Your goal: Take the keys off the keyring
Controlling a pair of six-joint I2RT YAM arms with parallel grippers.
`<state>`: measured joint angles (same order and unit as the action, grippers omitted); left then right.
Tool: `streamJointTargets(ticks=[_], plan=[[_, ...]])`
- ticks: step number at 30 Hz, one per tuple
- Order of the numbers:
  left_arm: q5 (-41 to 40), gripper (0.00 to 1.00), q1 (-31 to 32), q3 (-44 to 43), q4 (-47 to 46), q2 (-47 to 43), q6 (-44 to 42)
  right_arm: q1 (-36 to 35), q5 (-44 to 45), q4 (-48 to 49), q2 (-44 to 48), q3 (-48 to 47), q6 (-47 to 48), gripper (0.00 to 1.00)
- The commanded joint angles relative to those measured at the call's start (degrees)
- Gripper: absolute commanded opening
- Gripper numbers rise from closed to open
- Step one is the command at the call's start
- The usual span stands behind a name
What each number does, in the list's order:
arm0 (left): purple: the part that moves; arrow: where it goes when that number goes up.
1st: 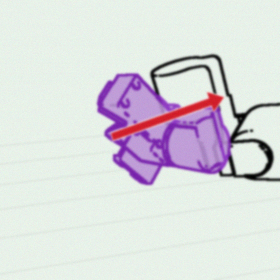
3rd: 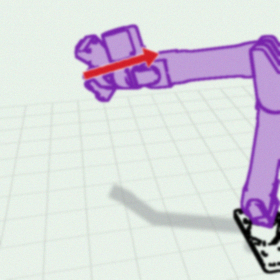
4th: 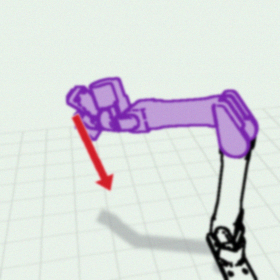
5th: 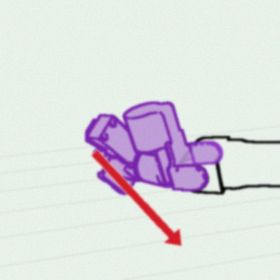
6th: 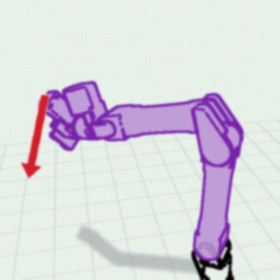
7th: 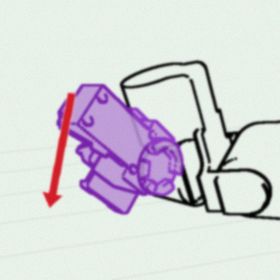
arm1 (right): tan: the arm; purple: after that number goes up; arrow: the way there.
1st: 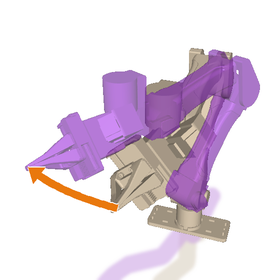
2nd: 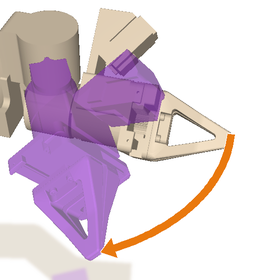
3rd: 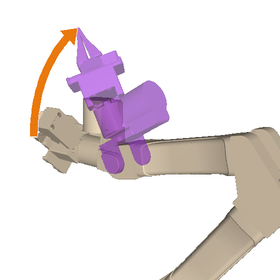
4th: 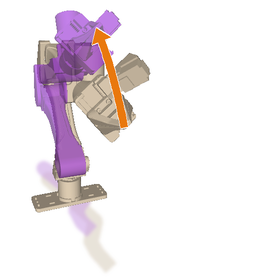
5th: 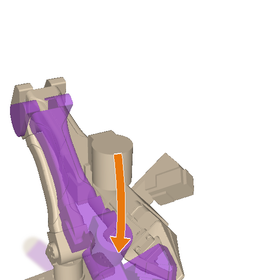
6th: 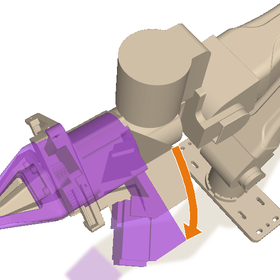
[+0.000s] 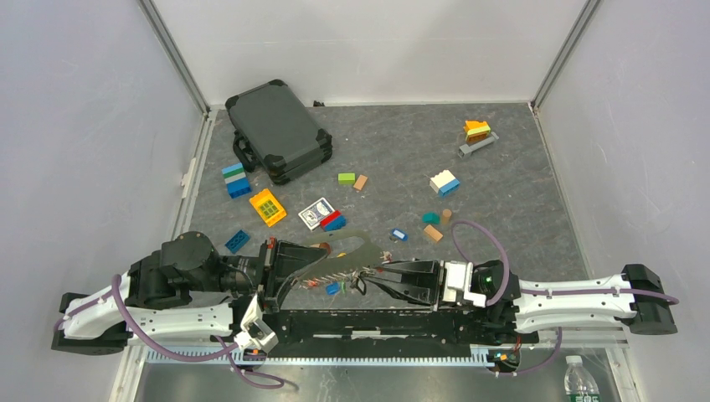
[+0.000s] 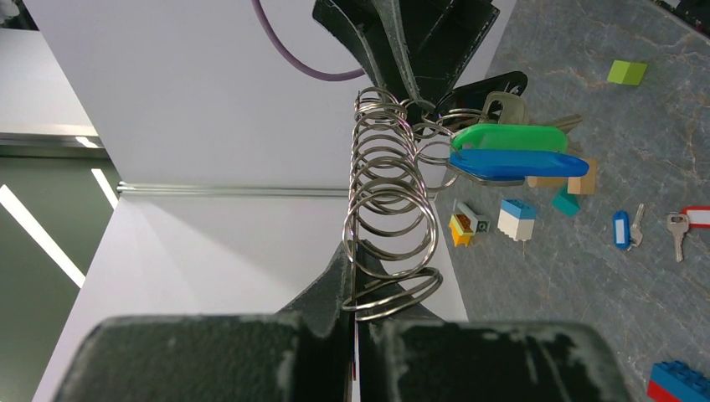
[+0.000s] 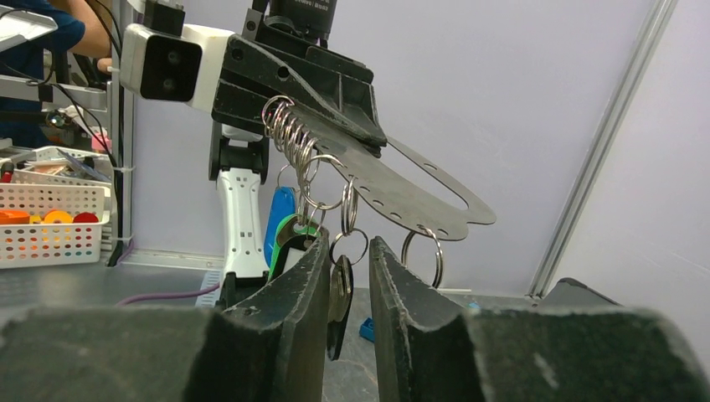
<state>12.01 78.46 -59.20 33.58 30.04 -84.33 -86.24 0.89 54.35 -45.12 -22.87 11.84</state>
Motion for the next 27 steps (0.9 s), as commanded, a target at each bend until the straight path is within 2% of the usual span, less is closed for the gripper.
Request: streamJointTargets(ticks=[1, 8, 27], plan=[[-1.4, 0.02, -0.1, -1.6, -2.8, -0.4, -0.9, -0.5, -0.8, 2.5, 1.3, -1.6, -1.5, 0.29], [-2.2, 0.02, -0.1, -1.4, -2.8, 0.0, -0.9, -0.8, -0.7, 2.6, 1.4, -2.1, -1.5, 0.31], [-2.2, 0.02, -0.1, -1.3, -2.8, 0.6, -0.8, -1.0, 4.5, 5.9, 1.0, -1.7, -2.5, 0.30]])
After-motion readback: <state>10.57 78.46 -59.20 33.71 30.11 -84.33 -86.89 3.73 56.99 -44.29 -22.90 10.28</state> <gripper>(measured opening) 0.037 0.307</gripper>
